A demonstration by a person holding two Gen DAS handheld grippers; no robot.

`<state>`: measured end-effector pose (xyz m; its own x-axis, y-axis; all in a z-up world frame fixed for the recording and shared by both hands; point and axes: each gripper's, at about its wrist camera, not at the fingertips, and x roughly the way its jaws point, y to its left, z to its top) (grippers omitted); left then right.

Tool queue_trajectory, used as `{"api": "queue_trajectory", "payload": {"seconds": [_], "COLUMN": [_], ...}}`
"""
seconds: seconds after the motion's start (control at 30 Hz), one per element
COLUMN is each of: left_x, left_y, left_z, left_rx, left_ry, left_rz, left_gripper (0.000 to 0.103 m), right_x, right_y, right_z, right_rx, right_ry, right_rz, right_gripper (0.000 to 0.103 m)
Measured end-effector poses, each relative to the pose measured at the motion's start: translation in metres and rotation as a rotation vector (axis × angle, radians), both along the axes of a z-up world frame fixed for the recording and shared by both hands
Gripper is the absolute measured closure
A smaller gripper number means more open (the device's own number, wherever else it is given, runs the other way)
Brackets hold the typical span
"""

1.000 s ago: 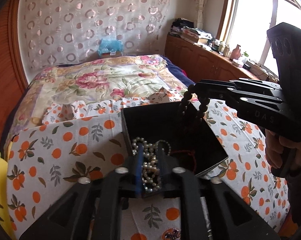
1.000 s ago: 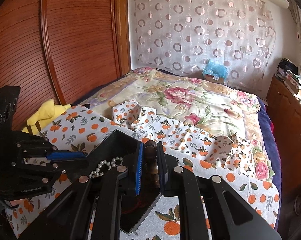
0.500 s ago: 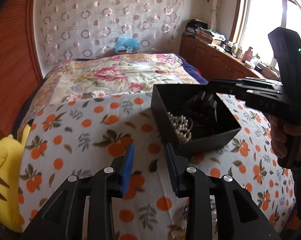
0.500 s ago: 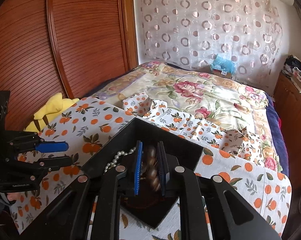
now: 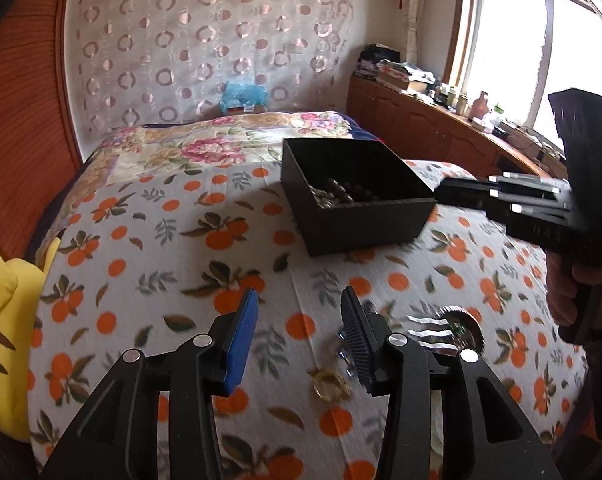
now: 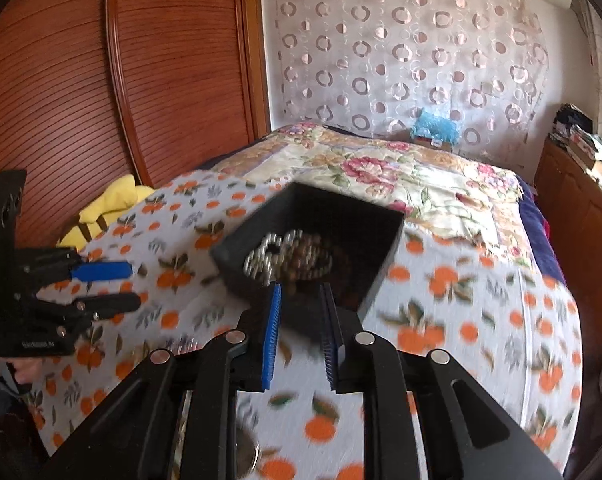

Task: Organize jewelry
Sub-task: 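Close the left gripper on the silver flower hair comb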

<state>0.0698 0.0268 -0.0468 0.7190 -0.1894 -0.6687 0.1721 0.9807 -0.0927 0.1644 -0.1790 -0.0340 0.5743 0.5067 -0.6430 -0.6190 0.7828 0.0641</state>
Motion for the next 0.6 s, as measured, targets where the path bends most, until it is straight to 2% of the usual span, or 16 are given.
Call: {"api": "queue_trajectory", "payload": {"seconds": [0.4,0.6], "left_x": [-0.031,-0.024], "left_y": [-0.016,-0.015], "left_z": [-0.009,-0.015], "left_rx": [-0.007,-0.024], "left_ry": [-0.006,0.033], "left_rz": [-0.026,-0.028], "left_gripper": [0.062,0.062], "right_x": [-0.063,-0.085], "right_y": [-0.033,-0.043], "right_z": [-0.034,-0.047], "right_rx": [0.018,0.015], "right_ry": [0.055,0.089], "right_rz": [-0.068,-0.083], "right_gripper": [0.082,0.081]}}
